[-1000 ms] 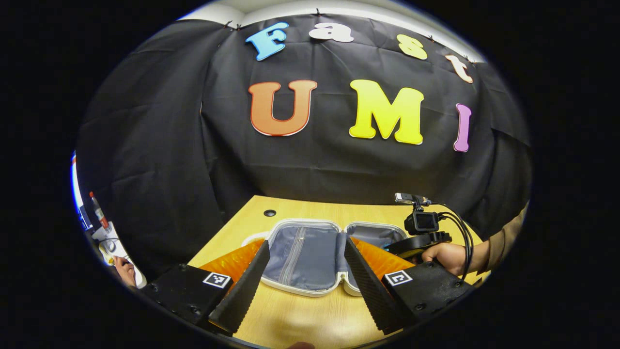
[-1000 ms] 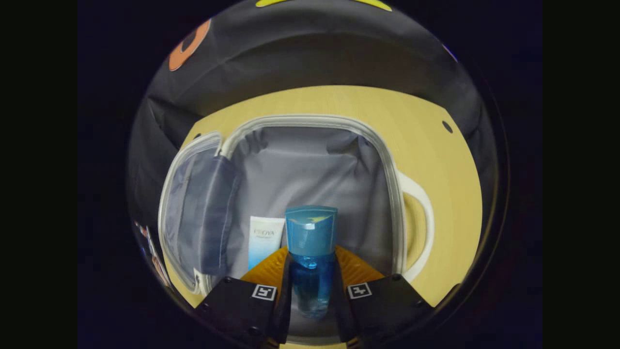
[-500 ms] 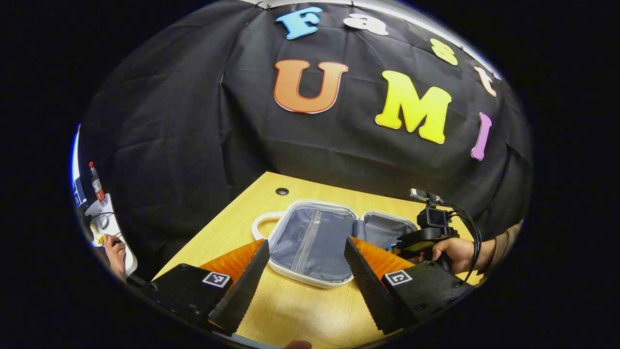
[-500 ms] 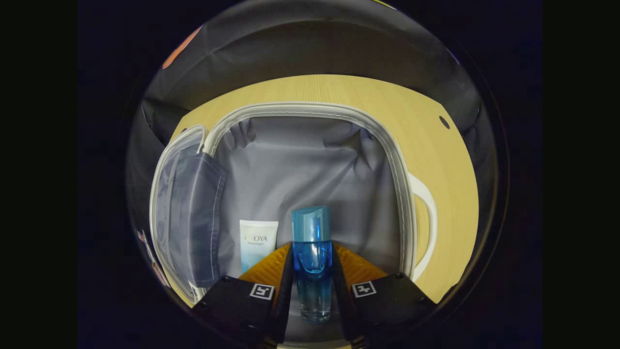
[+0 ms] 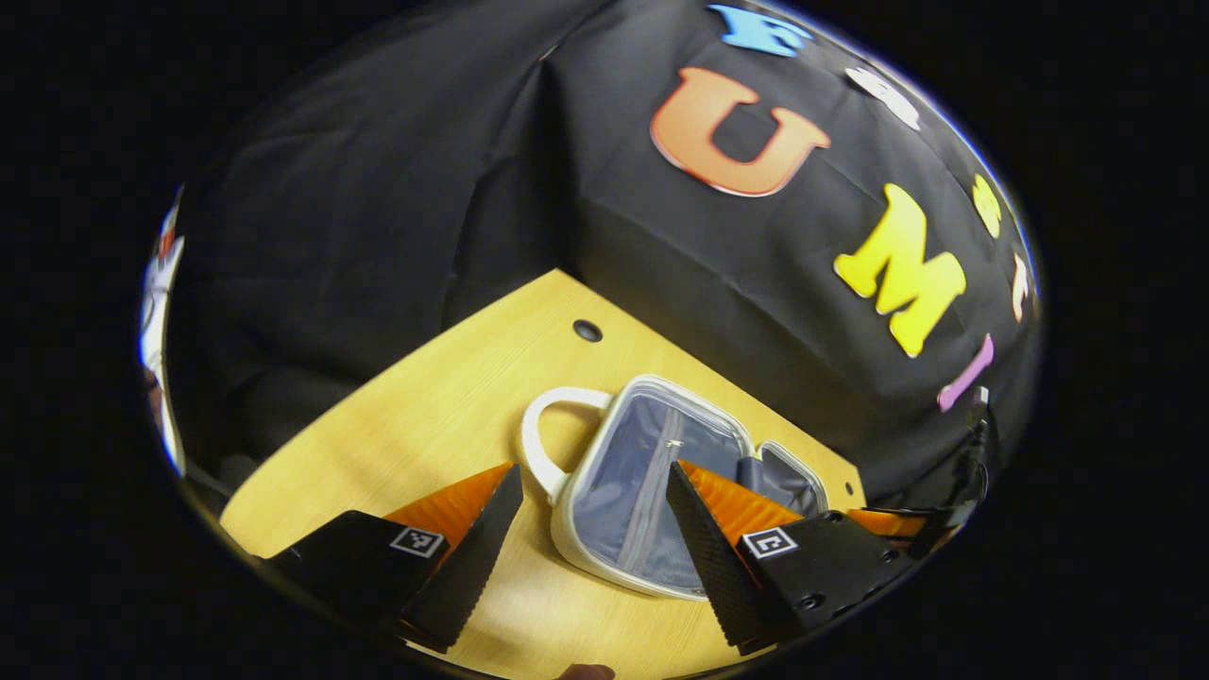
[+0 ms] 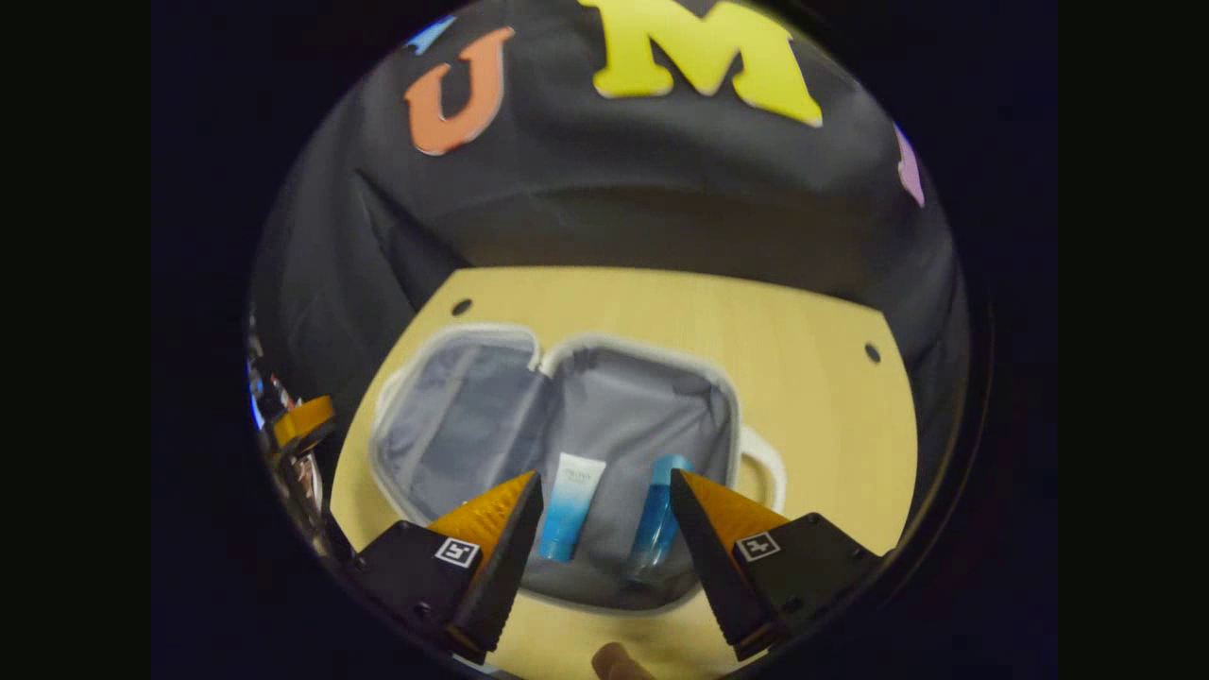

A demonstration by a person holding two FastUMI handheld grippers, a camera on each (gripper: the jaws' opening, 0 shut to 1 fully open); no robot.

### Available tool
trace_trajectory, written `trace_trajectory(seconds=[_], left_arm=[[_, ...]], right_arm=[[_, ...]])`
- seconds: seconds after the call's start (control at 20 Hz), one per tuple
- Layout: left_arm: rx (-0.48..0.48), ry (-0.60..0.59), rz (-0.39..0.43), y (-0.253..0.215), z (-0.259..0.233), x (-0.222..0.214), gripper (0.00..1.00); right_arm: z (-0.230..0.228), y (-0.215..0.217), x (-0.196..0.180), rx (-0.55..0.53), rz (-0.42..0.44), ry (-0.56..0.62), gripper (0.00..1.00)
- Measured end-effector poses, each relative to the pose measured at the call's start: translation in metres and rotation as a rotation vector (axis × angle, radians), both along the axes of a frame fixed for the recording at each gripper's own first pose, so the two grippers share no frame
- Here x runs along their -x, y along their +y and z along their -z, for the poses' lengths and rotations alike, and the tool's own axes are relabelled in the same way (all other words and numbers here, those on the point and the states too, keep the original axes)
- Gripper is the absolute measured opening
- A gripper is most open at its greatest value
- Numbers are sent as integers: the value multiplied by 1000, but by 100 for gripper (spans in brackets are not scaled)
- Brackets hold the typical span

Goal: First open the suitcase, pack the skin care products into it, and then close the suitcase.

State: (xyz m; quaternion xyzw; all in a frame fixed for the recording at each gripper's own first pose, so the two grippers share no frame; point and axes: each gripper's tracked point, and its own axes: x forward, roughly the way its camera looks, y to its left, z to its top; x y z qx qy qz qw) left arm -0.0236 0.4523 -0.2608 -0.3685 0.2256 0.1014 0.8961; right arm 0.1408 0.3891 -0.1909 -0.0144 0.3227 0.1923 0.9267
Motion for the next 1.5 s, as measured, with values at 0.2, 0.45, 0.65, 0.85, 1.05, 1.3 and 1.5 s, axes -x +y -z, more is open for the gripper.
trace_trajectory(seconds=[0.2, 0.45, 0.65, 0.85, 1.05, 1.3, 1.5], left_arm=[[259, 2, -49, 31, 44, -27, 98], [530, -81, -87, 34, 63, -51, 96], [668, -106, -71, 26, 67, -66, 83], [660, -63, -63, 7, 73, -73, 65], [611, -35, -84, 6, 63, -69, 14], [403, -97, -58, 7, 13, -69, 6], [175, -125, 0, -1, -37, -67, 5]], right_arm=[[-69, -30, 24, 25, -30, -217, 77], [-101, -77, 61, -17, 19, -242, 80], [-111, -114, 69, -63, 101, -255, 80], [-117, -140, 76, -60, 144, -275, 80], [-127, -157, 85, -84, 152, -289, 80], [-164, -187, 89, -97, 156, -379, 80], [-184, -201, 84, -95, 114, -444, 80]])
